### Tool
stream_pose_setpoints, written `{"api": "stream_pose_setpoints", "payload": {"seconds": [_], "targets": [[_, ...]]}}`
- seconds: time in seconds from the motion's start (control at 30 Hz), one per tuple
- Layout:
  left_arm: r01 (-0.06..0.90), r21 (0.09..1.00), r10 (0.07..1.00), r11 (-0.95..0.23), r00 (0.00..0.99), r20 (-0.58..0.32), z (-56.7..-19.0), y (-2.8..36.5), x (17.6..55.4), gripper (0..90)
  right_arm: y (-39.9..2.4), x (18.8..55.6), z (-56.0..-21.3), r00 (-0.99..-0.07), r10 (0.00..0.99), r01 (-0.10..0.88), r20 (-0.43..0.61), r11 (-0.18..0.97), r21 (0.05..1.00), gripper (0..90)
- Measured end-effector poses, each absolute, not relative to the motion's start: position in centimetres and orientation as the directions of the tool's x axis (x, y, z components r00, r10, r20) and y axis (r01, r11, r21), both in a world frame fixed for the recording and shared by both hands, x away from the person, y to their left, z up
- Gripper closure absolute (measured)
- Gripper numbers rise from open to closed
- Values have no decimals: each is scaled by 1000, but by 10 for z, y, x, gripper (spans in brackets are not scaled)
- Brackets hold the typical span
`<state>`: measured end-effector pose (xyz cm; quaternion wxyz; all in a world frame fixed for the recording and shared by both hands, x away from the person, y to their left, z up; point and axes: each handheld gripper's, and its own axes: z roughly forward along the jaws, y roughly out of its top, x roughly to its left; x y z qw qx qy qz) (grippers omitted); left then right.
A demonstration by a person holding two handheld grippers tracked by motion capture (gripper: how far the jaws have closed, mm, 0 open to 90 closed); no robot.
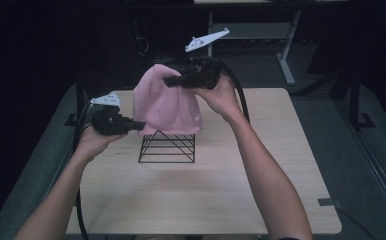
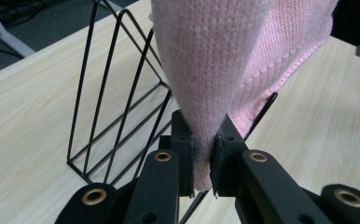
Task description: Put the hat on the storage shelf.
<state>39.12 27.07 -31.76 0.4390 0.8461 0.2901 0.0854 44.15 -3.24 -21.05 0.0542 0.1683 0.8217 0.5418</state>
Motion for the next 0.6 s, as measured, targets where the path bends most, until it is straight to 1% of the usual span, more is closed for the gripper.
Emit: {"api": "stream_pose_setpoints", "payload": {"seconds": [0.27, 0.37, 0.6], "targets": [[429, 774, 578, -466, 810, -101, -325, 277, 388, 818, -27, 435, -217, -947, 308, 208, 86, 387, 898, 738], [425, 760, 582, -492, 810, -76, -326, 277, 388, 818, -25, 433, -222, -949, 299, 218, 99, 395, 892, 736], [430, 744, 583, -512, 810, -67, -332, 277, 387, 820, -26, 431, -230, -951, 288, 233, 116, 416, 879, 729]]}}
